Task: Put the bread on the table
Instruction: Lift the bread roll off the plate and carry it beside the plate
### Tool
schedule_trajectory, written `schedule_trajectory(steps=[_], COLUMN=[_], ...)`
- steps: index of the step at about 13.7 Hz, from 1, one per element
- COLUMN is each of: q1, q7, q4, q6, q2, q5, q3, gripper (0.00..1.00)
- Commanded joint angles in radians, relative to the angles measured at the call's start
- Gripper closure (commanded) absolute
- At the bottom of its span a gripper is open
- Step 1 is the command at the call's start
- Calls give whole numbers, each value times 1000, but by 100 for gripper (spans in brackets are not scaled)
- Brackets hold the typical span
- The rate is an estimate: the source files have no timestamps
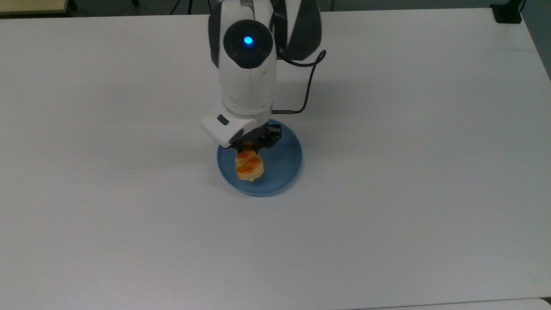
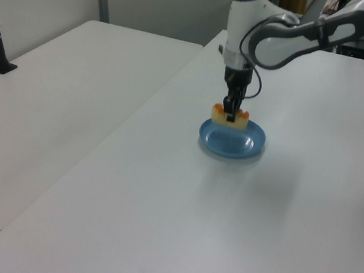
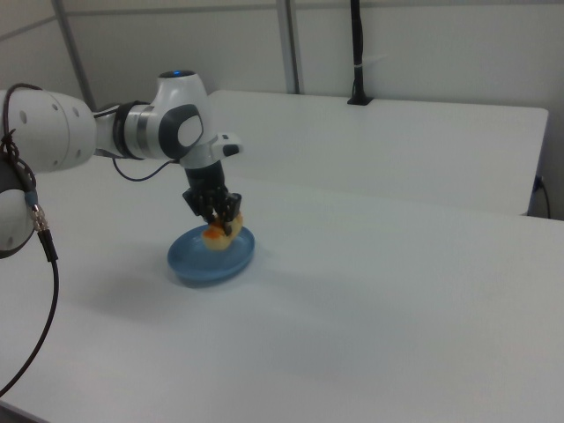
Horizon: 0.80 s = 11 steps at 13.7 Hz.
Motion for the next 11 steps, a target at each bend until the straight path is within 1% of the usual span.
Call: schedule_trajectory(steps=[1, 2, 4, 5, 6, 7, 9, 11], q1=[-47, -76, -139, -171, -177, -184, -188, -188], q7=[-181, -275, -374, -400, -401, -399, -398, -396], q4=[0, -2, -5, -5, -8, -14, -23, -22], q6=[-24, -17, -8, 9, 28, 55, 57, 49], q2=[-15, -8, 8, 18, 20, 21, 32, 26], q5=[-9, -7, -4, -6, -7, -7, -9, -7], q3=[-82, -119, -129, -129, -129, -129, -129, -129], gripper=[65, 64, 63, 60, 56, 43, 0, 0])
